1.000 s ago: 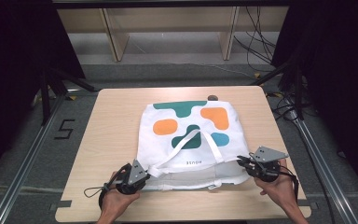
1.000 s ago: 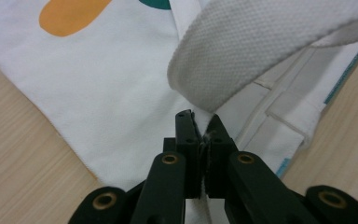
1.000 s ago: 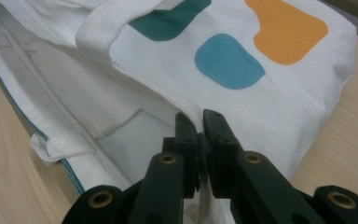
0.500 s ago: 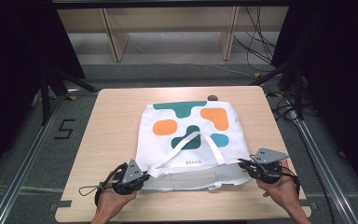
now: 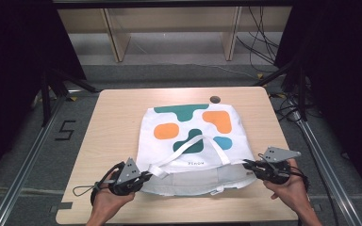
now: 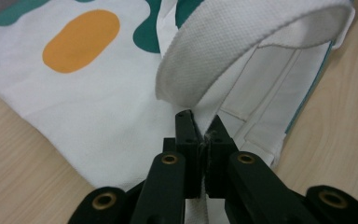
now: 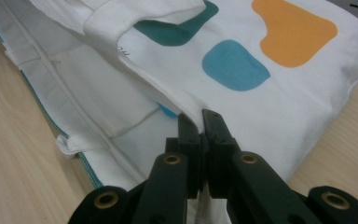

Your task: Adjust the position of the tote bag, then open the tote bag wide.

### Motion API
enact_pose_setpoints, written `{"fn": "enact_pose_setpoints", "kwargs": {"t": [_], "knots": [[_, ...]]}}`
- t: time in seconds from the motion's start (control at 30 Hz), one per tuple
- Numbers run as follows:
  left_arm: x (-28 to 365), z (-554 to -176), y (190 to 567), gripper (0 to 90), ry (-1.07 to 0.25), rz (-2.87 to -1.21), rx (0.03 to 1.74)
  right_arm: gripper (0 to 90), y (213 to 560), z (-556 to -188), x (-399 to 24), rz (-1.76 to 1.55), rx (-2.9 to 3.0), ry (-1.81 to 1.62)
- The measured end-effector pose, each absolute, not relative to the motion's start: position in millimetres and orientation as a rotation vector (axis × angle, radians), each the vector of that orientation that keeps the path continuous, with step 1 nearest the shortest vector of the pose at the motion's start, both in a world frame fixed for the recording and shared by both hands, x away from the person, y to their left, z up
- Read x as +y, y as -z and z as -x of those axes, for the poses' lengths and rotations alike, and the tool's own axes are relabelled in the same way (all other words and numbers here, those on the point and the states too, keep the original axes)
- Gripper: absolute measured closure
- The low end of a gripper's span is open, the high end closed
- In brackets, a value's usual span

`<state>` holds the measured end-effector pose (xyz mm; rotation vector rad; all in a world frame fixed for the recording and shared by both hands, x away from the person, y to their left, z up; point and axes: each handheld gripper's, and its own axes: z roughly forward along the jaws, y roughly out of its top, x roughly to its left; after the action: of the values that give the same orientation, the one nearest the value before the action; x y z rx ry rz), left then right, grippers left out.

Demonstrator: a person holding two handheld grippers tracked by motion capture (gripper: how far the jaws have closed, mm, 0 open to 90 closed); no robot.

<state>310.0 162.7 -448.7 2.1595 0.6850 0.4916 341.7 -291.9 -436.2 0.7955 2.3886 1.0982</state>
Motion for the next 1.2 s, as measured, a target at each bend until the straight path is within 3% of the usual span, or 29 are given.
{"fn": "enact_pose_setpoints", "kwargs": {"t": [0.4, 1.2], "knots": [[168.5, -311.7, 425.9, 86.2, -0.458, -2.131, 0.665, 87.6, 409.1, -343.5, -291.2, -0.777, 2.419, -1.134], [175.4, -326.7, 323.7, 86.8, -0.333, -2.109, 0.637, 88.1, 298.4, -366.0, -293.3, -0.734, 2.518, -1.214]]}}
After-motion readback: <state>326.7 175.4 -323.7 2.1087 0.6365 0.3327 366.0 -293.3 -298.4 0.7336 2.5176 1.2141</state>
